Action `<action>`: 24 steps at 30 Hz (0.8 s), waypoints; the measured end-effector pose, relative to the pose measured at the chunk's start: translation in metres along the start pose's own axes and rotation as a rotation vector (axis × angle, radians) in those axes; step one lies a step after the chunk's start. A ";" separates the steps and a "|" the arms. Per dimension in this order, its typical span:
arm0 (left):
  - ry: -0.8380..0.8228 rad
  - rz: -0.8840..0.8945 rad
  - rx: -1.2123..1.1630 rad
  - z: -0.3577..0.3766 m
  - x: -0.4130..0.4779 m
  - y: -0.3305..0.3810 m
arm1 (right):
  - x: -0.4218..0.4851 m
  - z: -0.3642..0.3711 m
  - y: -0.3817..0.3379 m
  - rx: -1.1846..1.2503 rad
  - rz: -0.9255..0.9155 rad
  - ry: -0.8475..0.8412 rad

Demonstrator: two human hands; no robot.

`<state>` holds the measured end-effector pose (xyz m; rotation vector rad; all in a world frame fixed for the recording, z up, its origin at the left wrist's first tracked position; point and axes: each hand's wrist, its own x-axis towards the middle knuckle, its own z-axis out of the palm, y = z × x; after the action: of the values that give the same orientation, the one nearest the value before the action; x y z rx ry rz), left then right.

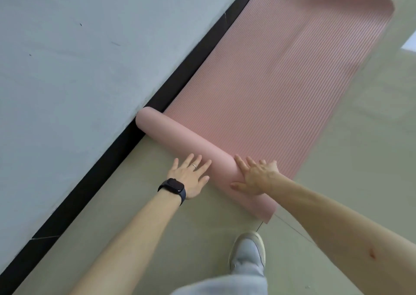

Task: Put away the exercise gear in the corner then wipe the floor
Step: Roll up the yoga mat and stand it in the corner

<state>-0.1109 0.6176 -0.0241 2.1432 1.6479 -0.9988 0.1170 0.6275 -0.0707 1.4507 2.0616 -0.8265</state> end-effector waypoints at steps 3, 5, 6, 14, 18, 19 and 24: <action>0.077 -0.018 -0.122 0.001 0.027 0.007 | 0.000 -0.021 -0.005 0.005 0.139 0.068; 0.140 -0.035 -0.223 0.001 0.045 0.016 | -0.003 -0.015 -0.013 0.072 0.156 0.316; 0.162 -0.041 -0.259 0.003 0.053 0.021 | -0.008 -0.002 -0.020 0.119 0.144 0.451; 0.402 -0.008 -0.333 -0.006 0.112 0.036 | -0.001 0.052 -0.028 0.181 0.169 0.714; 0.397 0.007 -0.258 -0.022 0.132 0.048 | 0.010 0.060 -0.023 0.212 0.207 0.651; 0.388 -0.002 -0.241 -0.030 0.138 0.053 | 0.015 0.058 -0.013 0.209 0.225 0.618; 0.403 0.118 -0.301 -0.078 0.165 0.066 | 0.035 0.032 0.041 0.251 0.263 0.565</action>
<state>-0.0020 0.7650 -0.0880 2.2947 1.6801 -0.2690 0.1460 0.6383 -0.1255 2.2462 2.1243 -0.6313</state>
